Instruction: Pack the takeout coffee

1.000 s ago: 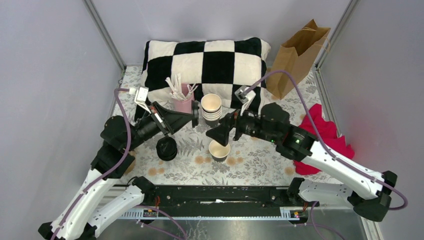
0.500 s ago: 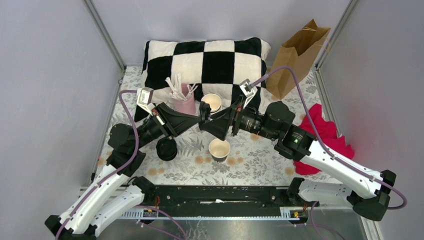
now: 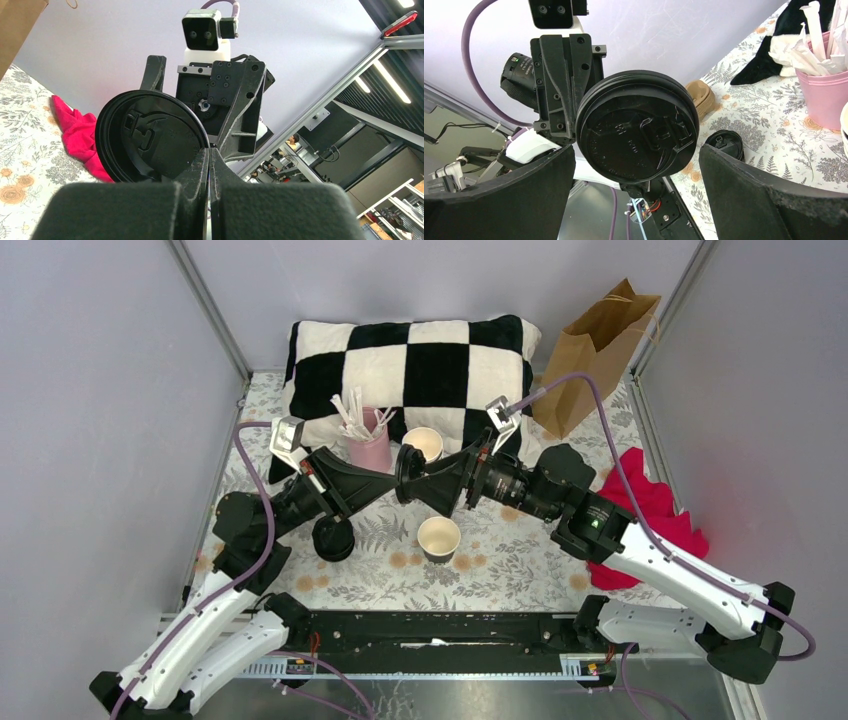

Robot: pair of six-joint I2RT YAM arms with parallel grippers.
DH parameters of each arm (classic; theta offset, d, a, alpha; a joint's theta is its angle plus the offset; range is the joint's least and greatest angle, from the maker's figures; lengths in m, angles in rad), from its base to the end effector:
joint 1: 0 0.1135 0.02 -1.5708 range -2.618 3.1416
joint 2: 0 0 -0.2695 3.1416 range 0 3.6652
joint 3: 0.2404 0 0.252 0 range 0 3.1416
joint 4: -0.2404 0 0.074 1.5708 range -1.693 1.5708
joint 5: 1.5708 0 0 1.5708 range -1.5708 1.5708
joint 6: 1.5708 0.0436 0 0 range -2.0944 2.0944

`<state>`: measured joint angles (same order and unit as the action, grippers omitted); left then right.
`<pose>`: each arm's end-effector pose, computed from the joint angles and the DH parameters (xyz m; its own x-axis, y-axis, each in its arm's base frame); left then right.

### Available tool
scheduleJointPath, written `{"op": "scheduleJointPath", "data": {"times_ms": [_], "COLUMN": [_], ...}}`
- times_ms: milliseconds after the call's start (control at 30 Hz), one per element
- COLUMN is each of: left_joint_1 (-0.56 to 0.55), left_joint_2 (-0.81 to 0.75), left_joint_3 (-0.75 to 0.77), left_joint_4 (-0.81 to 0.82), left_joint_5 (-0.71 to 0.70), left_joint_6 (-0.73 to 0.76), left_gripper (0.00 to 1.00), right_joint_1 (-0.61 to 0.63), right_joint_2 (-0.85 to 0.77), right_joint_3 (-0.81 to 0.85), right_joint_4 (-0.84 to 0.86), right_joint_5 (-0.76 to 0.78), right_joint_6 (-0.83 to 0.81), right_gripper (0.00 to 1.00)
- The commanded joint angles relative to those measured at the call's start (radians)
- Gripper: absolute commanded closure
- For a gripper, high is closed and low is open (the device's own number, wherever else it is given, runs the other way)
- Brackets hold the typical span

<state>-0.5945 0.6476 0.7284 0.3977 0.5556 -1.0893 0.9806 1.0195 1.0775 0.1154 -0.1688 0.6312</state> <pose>0.1054 -0.0990 0.4068 -0.5889 -0.5108 -0.6264 0.7381 -0.0241 -0.6743 0.1247 0.1993 0.4373 -0.4601 0.3583 -0.8123 -0.7922 0.2473 0.5579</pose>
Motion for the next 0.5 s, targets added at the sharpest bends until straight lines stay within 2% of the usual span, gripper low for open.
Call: {"op": "scheduleJointPath", "data": {"times_ms": [0, 467], "left_joint_1": [-0.002, -0.002], "left_joint_2": [-0.007, -0.007], "left_joint_3": [0.000, 0.010], "left_joint_4": [0.049, 0.001], "left_joint_5": [0.023, 0.011], "left_joint_6": [-0.007, 0.009], "left_gripper": [1.00, 1.00], "right_joint_1": [0.000, -0.001], "right_joint_2": [0.023, 0.035], "right_joint_3": [0.018, 0.002], "right_joint_4": [0.055, 0.095], "right_joint_5": [-0.006, -0.020], "right_joint_6": [0.010, 0.021], "right_gripper": [0.00, 0.00]}}
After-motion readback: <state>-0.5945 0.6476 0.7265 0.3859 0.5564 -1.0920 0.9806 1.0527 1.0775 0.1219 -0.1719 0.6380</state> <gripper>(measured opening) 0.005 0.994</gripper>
